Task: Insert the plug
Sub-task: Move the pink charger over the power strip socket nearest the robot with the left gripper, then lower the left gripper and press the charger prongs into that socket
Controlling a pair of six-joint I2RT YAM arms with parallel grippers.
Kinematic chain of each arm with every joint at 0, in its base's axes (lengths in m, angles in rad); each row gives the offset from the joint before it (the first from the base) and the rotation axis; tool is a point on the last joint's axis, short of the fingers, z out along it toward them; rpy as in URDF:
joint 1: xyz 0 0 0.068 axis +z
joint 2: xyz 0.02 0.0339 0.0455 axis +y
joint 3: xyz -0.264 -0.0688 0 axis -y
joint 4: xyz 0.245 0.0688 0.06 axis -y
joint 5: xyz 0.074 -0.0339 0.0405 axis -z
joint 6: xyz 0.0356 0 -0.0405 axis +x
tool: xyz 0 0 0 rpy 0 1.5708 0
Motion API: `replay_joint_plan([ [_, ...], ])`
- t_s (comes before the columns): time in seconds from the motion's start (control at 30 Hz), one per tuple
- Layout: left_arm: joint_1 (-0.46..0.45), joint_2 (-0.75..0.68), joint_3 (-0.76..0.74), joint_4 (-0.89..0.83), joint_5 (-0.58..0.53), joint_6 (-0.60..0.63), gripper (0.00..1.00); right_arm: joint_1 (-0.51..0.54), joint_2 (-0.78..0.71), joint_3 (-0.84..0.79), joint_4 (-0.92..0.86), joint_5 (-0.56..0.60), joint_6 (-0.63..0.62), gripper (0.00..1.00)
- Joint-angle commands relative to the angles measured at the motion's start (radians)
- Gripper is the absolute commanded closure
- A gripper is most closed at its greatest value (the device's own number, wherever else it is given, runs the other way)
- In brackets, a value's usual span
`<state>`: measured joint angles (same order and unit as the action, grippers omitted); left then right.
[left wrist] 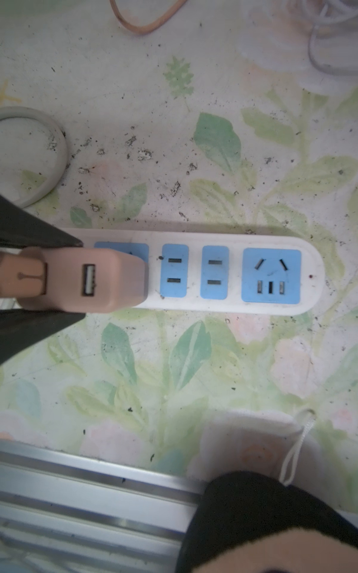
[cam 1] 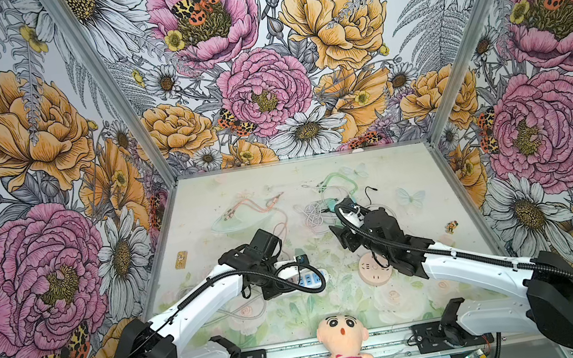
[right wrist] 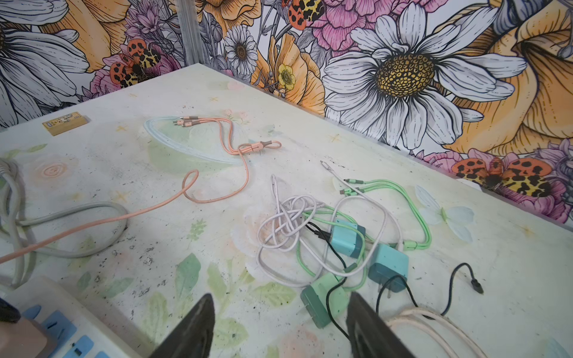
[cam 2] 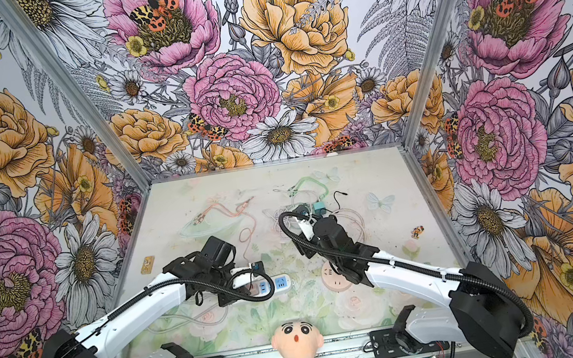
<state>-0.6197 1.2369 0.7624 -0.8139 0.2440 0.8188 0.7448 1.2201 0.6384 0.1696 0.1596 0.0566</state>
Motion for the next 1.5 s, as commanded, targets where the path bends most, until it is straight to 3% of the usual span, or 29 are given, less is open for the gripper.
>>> replay_joint_plan([
  [0.0, -0.015, 0.046, -0.006, -0.017, -0.005, 0.029, 1.00, -0.004, 0.012, 0.023, 0.025, -0.011, 0.016, 0.32],
  [0.43, -0.040, 0.240, 0.060, -0.049, -0.056, 0.057, 1.00, -0.004, 0.017, 0.020, 0.021, 0.003, 0.009, 0.32],
  [0.83, 0.062, 0.180, 0.070, -0.058, -0.205, 0.118, 1.00, -0.004, 0.033, 0.036, 0.021, -0.002, 0.009, 0.32],
  [1.1, 0.126, 0.249, 0.156, -0.123, -0.160, 0.206, 1.00, -0.004, 0.039, 0.057, 0.005, -0.006, 0.007, 0.32],
  [1.3, 0.102, 0.339, 0.204, -0.136, -0.167, 0.188, 0.90, -0.004, 0.047, 0.074, -0.006, -0.009, 0.006, 0.32],
  [1.47, 0.125, 0.277, 0.199, -0.125, -0.160, 0.181, 0.81, -0.004, 0.043, 0.077, -0.010, -0.010, 0.001, 0.32],
])
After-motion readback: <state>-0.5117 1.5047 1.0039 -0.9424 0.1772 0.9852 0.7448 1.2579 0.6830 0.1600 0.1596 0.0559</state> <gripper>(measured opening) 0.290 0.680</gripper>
